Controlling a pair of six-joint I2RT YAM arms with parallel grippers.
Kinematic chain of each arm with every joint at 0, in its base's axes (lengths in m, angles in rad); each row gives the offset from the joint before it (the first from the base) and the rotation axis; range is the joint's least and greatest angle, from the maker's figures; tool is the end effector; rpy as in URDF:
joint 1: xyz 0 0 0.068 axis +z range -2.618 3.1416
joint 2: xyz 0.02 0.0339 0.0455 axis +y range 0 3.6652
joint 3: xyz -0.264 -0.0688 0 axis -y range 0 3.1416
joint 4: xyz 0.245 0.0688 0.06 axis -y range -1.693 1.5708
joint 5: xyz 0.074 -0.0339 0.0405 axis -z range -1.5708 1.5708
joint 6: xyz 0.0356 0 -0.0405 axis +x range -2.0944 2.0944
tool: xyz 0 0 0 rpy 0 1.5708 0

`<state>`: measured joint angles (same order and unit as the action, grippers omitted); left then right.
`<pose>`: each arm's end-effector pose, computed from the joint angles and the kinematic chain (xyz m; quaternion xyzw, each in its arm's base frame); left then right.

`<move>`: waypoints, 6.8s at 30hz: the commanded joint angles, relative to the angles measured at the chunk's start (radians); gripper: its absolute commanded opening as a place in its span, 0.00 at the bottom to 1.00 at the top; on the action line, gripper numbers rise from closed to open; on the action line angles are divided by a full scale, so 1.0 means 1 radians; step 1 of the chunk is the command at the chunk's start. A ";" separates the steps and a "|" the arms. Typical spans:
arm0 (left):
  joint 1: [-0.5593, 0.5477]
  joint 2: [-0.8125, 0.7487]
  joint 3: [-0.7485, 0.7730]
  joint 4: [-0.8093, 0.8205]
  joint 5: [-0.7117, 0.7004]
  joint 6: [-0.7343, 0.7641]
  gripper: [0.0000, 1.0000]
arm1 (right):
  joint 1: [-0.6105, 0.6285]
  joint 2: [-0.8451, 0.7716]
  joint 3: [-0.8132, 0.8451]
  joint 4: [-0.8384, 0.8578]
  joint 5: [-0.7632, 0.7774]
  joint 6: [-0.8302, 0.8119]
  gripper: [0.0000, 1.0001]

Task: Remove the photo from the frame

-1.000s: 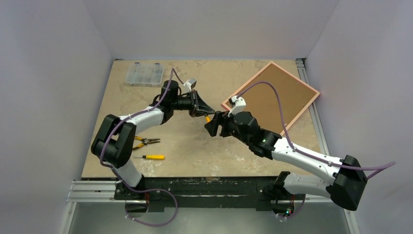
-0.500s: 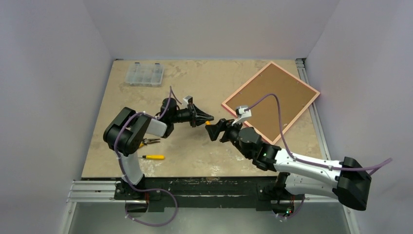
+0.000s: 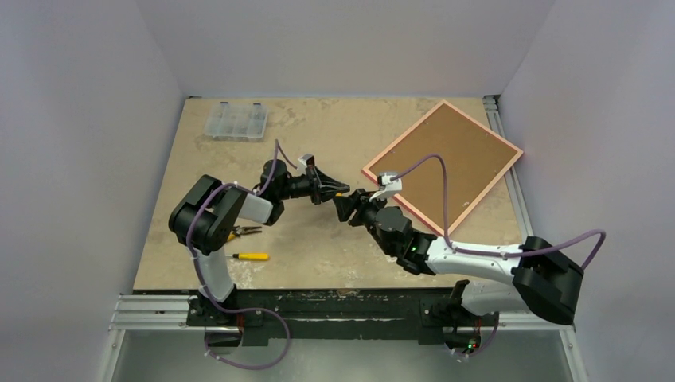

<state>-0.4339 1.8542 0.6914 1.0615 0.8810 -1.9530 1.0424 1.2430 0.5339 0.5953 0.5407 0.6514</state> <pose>0.2990 -0.1688 0.1561 0.2549 -0.6835 0.6803 0.0707 0.1489 0.2186 0.2376 0.0347 0.7399 0.3487 0.5742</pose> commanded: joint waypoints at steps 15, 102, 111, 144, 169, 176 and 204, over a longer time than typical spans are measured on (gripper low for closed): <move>0.017 -0.006 0.008 0.126 -0.009 -0.016 0.00 | 0.002 0.059 0.026 0.104 0.068 0.021 0.43; 0.047 -0.119 0.063 -0.296 0.039 0.278 0.57 | -0.729 0.091 0.445 -1.325 -0.330 -0.187 0.00; 0.046 -0.116 0.062 -0.279 0.042 0.266 0.56 | -0.729 0.101 0.435 -1.299 -0.494 -0.254 0.00; -0.138 -0.065 0.325 -1.213 -0.150 0.851 0.59 | -0.492 -0.040 0.360 -1.403 -0.237 0.000 0.00; -0.359 0.096 0.424 -1.231 -0.132 0.899 0.45 | -0.522 -0.019 0.377 -1.527 -0.162 0.080 0.00; -0.366 0.096 0.425 -1.225 -0.129 0.900 0.45 | -0.538 -0.001 0.356 -1.483 -0.143 0.101 0.00; -0.378 0.108 0.431 -1.226 -0.106 0.895 0.45 | -0.554 0.027 0.332 -1.526 -0.160 0.124 0.00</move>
<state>-0.8032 1.9621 1.0920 -0.1802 0.7513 -1.0698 0.4915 1.2465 0.8703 -0.8978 0.3267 0.7391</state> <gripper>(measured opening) 0.449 0.158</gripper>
